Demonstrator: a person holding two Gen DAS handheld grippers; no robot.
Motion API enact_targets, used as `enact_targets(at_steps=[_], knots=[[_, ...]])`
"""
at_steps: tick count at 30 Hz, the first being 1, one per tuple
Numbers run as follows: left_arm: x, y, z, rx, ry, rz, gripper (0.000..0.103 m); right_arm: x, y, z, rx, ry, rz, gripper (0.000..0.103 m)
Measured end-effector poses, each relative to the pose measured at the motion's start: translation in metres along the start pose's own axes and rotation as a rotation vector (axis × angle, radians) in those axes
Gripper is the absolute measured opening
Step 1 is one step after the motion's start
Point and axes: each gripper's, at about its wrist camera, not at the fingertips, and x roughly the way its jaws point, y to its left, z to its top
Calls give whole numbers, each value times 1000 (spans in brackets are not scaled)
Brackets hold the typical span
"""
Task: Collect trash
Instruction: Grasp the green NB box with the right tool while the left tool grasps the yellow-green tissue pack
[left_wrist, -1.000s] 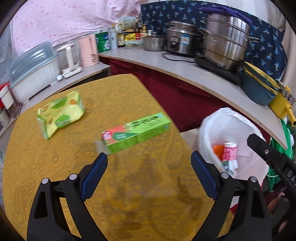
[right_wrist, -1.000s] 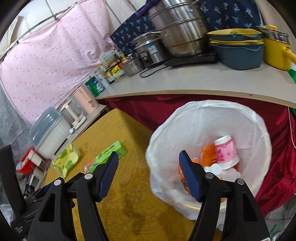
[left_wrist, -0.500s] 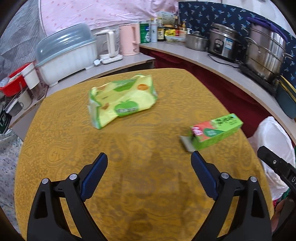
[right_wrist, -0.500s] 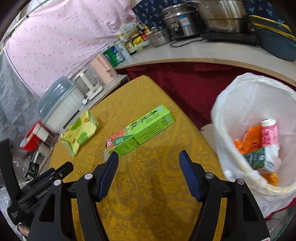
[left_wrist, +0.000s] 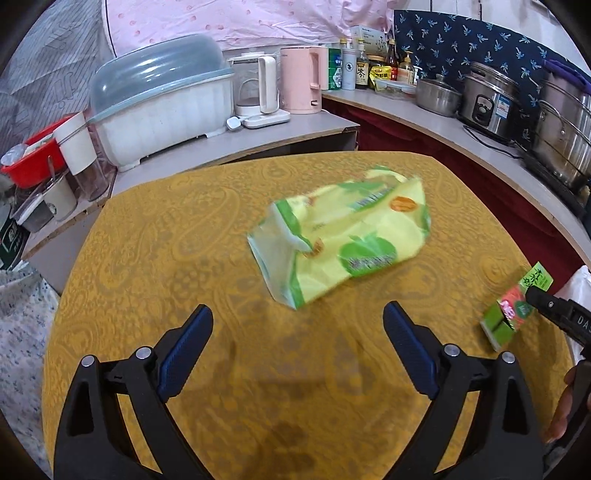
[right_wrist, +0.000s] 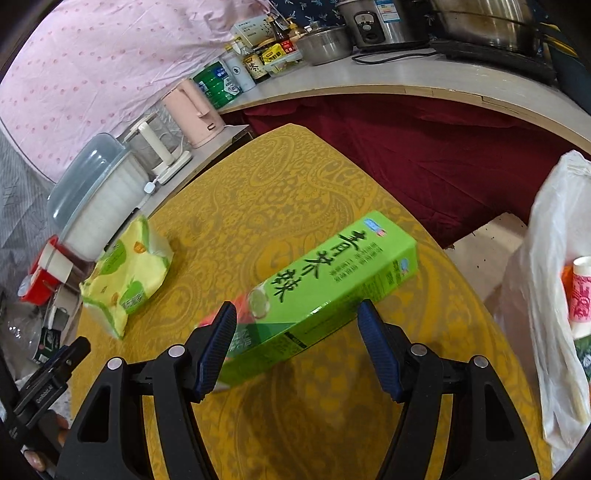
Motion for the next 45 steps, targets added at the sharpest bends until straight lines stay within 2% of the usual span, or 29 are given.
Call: enact_targets(at_steps=[5, 12, 15, 17, 18, 20, 23, 28, 33, 35, 38, 40, 42, 44, 45], knots=[[32, 13, 15, 32, 13, -39, 90, 22, 11, 15, -34, 8, -21, 69], [62, 9, 27, 74, 7, -75, 88, 39, 35, 27, -91, 13, -18, 69], [71, 3, 28, 75, 23, -103, 70, 45, 46, 26, -119, 19, -25, 70], [75, -3, 26, 78, 44, -118, 53, 47, 51, 25, -134, 20, -28, 70], [73, -6, 24, 80, 38, -108, 51, 48, 54, 23, -140, 22, -29, 71], [68, -11, 21, 87, 36, -100, 27, 49, 60, 18, -153, 25, -34, 71], [59, -15, 15, 73, 42, -93, 18, 47, 67, 11, -171, 27, -39, 71], [39, -23, -4, 34, 65, -88, 15, 44, 77, -3, -176, 42, -47, 74], [15, -33, -29, -14, 91, -78, 15, 36, 82, -24, -227, 30, -91, 74], [6, -33, -38, -46, 105, -92, 15, 31, 78, -29, -225, 30, -96, 71], [-8, -38, -51, -67, 124, -134, 16, 18, 64, -36, -225, 25, -113, 62], [-18, -45, -57, -48, 121, -154, 19, 11, 57, -39, -224, 27, -116, 51], [-30, -48, -62, -29, 90, -129, 29, 1, 45, -43, -223, 27, -119, 45], [-38, -49, -62, -15, 57, -116, 61, -7, 35, -45, -214, 23, -123, 44], [-40, -49, -61, -13, 43, -108, 66, -10, 30, -45, -208, 22, -123, 44]])
